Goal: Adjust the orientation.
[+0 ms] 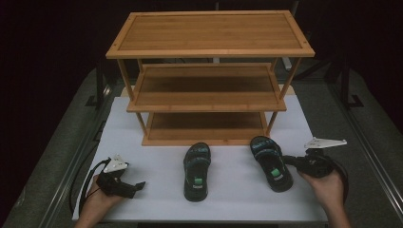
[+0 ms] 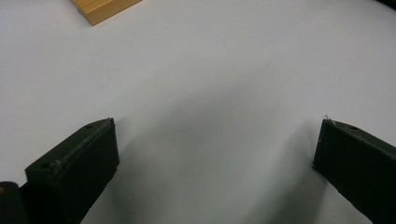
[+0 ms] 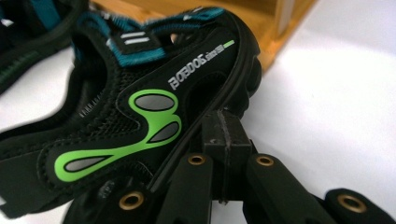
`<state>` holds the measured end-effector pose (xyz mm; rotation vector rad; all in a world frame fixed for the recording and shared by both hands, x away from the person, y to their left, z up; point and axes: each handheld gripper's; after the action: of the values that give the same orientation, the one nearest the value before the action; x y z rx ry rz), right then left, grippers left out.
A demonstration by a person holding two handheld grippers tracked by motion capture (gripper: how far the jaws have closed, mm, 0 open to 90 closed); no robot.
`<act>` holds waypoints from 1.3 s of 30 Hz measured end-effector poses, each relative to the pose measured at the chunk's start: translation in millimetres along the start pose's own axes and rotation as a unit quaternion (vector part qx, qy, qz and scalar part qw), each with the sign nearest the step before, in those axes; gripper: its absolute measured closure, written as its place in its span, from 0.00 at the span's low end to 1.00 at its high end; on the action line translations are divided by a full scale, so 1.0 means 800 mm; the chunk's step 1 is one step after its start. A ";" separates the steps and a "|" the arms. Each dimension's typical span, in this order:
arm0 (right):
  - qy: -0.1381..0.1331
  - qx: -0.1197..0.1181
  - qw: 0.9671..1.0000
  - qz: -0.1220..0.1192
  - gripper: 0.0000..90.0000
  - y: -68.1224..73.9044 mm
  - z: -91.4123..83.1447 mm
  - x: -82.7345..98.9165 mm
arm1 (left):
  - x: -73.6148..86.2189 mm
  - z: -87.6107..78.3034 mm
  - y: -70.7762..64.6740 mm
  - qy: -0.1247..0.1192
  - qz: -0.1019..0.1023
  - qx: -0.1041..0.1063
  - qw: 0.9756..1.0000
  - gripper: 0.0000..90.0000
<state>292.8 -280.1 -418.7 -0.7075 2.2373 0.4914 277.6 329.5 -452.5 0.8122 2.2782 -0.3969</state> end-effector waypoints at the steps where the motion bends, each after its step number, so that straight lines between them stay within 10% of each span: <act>1: 0.004 0.001 1.000 0.002 1.00 -0.003 0.002 0.002 | 0.000 0.000 0.000 0.000 0.000 0.000 1.000 0.00; 13: 0.033 -0.001 0.999 0.016 0.99 -0.016 0.016 0.016 | 0.000 0.000 0.000 0.000 -0.001 0.000 1.000 0.00; 19: -0.014 0.015 1.000 0.023 0.83 -0.023 -0.015 0.008 | 0.000 0.000 0.000 0.000 -0.001 0.001 1.000 0.00; 26: -0.067 -0.051 0.996 -0.007 0.61 -0.014 -0.037 -0.018 | 0.000 0.000 0.000 0.000 -0.001 0.000 1.000 0.00; 39: -0.042 -0.129 0.989 -0.059 0.50 -0.008 0.006 -0.050 | 0.000 0.000 0.000 0.000 0.000 0.000 1.000 0.00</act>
<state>322.8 -269.0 -392.8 -0.9270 2.0594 0.7456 277.7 329.7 -452.6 0.8117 2.2773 -0.3968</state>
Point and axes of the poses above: each handheld gripper's, and its own axes: z roughly forward along the jaws, x roughly out of its underside, y roughly to its left, and after that the axes turned 5 degrees about -z, right-handed
